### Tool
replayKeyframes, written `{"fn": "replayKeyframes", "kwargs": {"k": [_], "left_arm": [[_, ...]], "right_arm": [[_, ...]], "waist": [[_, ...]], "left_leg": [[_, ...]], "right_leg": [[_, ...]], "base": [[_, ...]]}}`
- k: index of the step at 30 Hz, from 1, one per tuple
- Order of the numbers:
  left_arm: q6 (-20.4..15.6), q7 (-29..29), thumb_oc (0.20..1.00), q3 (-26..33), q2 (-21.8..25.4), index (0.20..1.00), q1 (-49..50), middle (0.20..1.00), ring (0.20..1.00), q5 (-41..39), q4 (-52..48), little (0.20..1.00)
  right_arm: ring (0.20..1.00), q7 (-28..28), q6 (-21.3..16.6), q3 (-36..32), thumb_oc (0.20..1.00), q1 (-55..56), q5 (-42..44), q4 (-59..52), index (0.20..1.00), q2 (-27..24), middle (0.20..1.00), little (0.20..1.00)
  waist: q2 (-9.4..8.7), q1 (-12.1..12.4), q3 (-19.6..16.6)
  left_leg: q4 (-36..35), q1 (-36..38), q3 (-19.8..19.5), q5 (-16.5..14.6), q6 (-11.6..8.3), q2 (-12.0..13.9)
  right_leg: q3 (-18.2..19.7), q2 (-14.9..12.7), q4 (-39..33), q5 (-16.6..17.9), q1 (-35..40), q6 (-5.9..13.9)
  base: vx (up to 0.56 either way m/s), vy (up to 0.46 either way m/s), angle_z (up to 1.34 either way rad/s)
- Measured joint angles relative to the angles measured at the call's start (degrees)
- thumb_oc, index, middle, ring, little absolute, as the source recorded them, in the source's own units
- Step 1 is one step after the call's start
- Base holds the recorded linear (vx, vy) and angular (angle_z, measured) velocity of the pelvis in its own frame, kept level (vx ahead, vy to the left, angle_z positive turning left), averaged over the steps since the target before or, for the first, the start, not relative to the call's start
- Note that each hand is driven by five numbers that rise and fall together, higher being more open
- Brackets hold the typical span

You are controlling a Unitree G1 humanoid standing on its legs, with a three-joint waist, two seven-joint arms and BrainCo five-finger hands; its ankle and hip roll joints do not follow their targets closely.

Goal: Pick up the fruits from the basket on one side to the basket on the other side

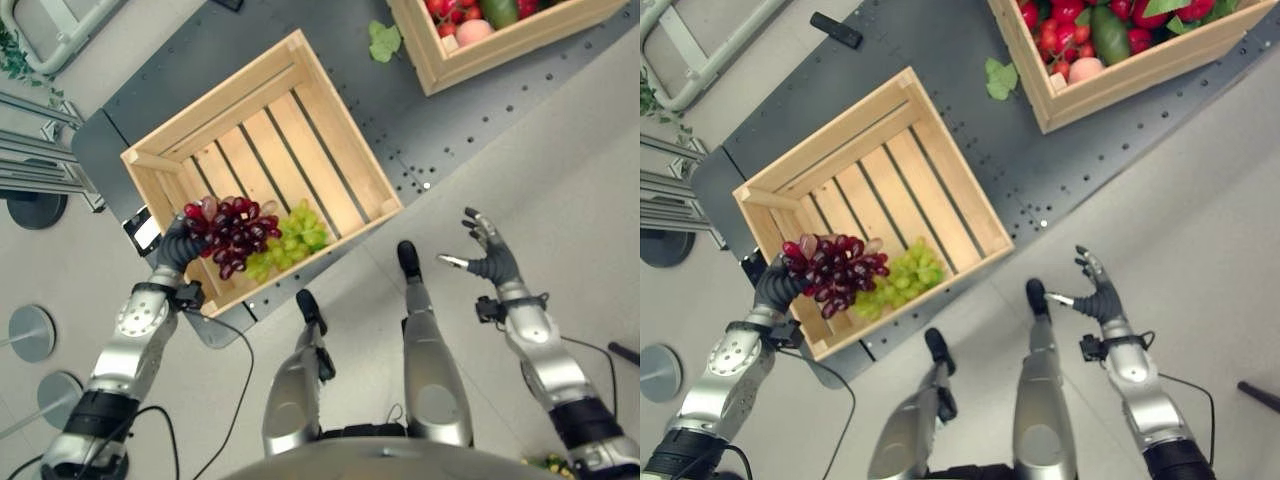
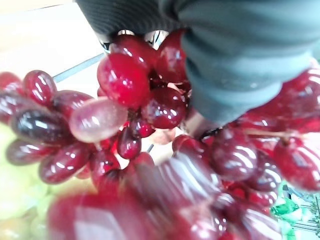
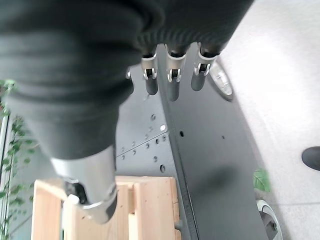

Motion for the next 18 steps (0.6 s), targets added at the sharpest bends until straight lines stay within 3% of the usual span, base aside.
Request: {"fn": "replayKeyframes", "kwargs": {"k": [6,12,18], "left_arm": [[0.0,-1.0,0.2,0.8,0.4,0.2,0.8,0.2,0.2,-1.9,-4.2,0.2],[-0.1,-1.9,0.2,0.9,-0.4,0.2,0.4,0.2,0.2,-1.9,-5.3,0.2],[0.0,-1.8,0.2,-5.0,-7.8,0.2,-1.7,0.2,0.2,-1.9,-4.9,0.2]], "right_arm": [[1.0,3.0,0.0,3.5,1.0,-3.4,-1.1,-0.3,1.0,-2.0,1.0,1.0],[1.0,5.2,0.1,6.8,1.0,-6.1,-2.3,0.0,1.0,-3.8,1.0,1.0],[1.0,8.6,0.1,14.1,1.0,-14.2,-1.3,0.1,1.0,-3.1,1.0,1.0]], "waist": [[0.16,0.5,-0.1],[1.85,1.9,-3.9],[2.17,2.9,-8.9]], "left_leg": [[0.0,1.3,-1.1,0.1,-0.27,0.6],[0.0,1.6,-1.5,0.1,-0.29,0.8],[0.0,1.2,-2.5,0.1,-0.22,1.0]], "right_leg": [[-1.3,0.5,0.0,0.1,2.0,-0.72],[-1.6,0.5,0.0,-0.2,2.6,-0.76],[-2.3,0.7,0.0,-0.6,2.8,-0.77]], "base": [[0.01,-0.029,0.08],[0.01,-0.01,0.02],[0.02,-0.019,0.06]]}}
